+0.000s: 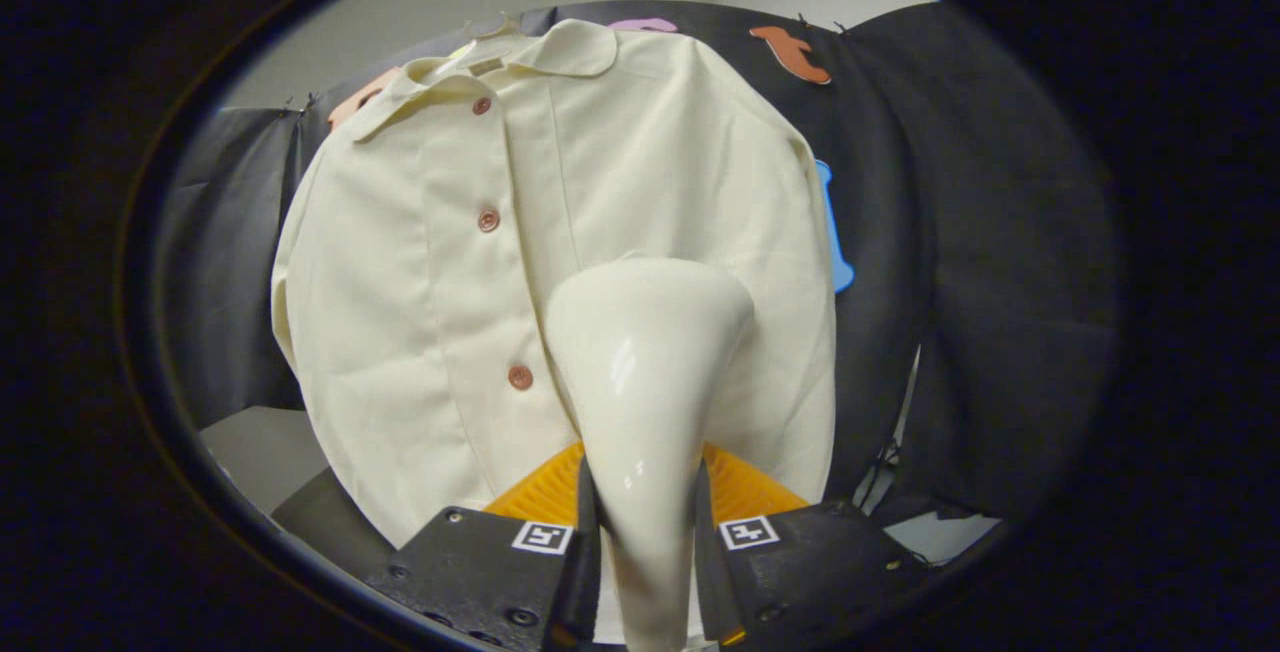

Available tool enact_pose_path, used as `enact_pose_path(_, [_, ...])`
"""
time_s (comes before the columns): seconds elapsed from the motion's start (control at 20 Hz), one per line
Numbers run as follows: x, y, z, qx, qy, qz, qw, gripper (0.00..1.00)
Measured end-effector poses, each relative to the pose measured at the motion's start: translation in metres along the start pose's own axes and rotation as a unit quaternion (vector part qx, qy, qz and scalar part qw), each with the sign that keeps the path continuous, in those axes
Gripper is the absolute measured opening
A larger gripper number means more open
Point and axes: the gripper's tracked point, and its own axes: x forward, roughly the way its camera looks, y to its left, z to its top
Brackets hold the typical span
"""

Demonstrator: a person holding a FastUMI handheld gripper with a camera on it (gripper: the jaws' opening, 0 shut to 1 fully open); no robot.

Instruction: Iron the clothes twice with a garment steamer, once on the left side and once on the right side.

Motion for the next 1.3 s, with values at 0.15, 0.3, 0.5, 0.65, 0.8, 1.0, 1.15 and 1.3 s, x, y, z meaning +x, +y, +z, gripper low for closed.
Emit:
enact_pose_path(0.15, [-0.003, -0.003, -0.022, 0.002, 0.009, 0.003, 1.000, 0.39])
enact_pose_path(0.3, [-0.003, -0.008, -0.046, 0.007, 0.016, 0.006, 1.000, 0.39])
enact_pose_path(0.5, [-0.005, -0.022, -0.067, 0.023, 0.012, -0.003, 1.000, 0.39])
enact_pose_path(0.65, [-0.007, -0.033, -0.080, 0.014, 0.025, -0.018, 0.999, 0.39])
enact_pose_path(0.8, [-0.013, -0.042, -0.099, 0.014, 0.039, -0.021, 0.999, 0.39])
enact_pose_path(1.0, [-0.014, -0.049, -0.113, 0.023, 0.029, -0.021, 0.999, 0.39])
enact_pose_path(1.15, [-0.018, -0.055, -0.136, 0.020, 0.050, -0.021, 0.998, 0.39])
enact_pose_path(1.3, [-0.021, -0.065, -0.158, 0.010, 0.065, -0.030, 0.997, 0.39])
